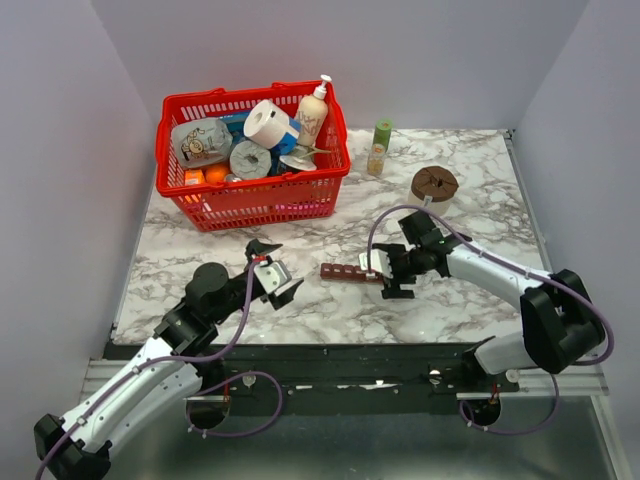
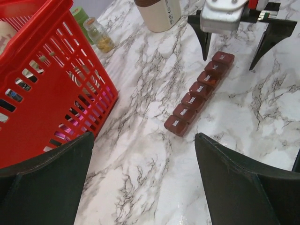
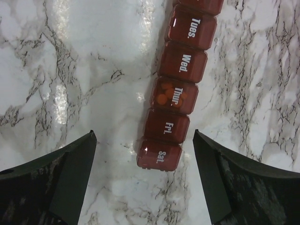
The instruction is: Sort the pills into containers
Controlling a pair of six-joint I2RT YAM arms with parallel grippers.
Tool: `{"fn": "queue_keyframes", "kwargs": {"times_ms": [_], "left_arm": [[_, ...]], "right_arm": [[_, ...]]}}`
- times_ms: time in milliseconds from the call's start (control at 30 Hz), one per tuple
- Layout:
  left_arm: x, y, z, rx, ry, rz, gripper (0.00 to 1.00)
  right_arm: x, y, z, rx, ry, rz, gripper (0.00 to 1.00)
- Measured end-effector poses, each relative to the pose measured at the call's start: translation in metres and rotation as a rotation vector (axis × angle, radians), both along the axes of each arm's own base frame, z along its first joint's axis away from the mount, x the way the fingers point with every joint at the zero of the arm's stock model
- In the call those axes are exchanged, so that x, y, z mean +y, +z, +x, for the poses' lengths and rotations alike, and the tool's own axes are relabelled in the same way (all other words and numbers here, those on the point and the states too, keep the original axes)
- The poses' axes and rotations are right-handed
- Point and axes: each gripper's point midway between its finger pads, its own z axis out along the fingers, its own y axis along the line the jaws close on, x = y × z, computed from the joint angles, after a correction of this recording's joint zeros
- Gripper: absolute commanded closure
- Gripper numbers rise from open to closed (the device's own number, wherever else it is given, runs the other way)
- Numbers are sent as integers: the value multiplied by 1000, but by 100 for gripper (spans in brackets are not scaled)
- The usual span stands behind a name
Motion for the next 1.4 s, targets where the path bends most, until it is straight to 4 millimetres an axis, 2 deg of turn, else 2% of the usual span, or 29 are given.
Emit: {"fn": "queue_keyframes", "kwargs": {"times_ms": [200,433,600,733,967,1033,1200,1400], "left_arm": [[-4,-3,-1,-7,-25,17,7],[-9,-4,-4,-20,-58,32,12],[-16,-13,-8,-21,-96,69,14],[-23,-21,-14,-27,-140,106,16],[-39,-48,-30,-61,-266,237,21],[-47,-62,-38,-68,-325,298,22],[-52,-98,-43,-29,-398,418,20],[-62,-107,-41,-27,-426,426,18]], "right_arm": [[5,-14,7,3,-33,-44,14],[5,-21,22,-3,-96,-76,27],[7,-25,25,4,-118,-79,33],[9,-26,24,11,-122,-78,42],[11,-28,24,21,-128,-78,57],[11,-27,24,16,-121,-76,60],[11,-20,17,-11,-75,-50,62],[15,-6,4,-51,2,14,64]]}}
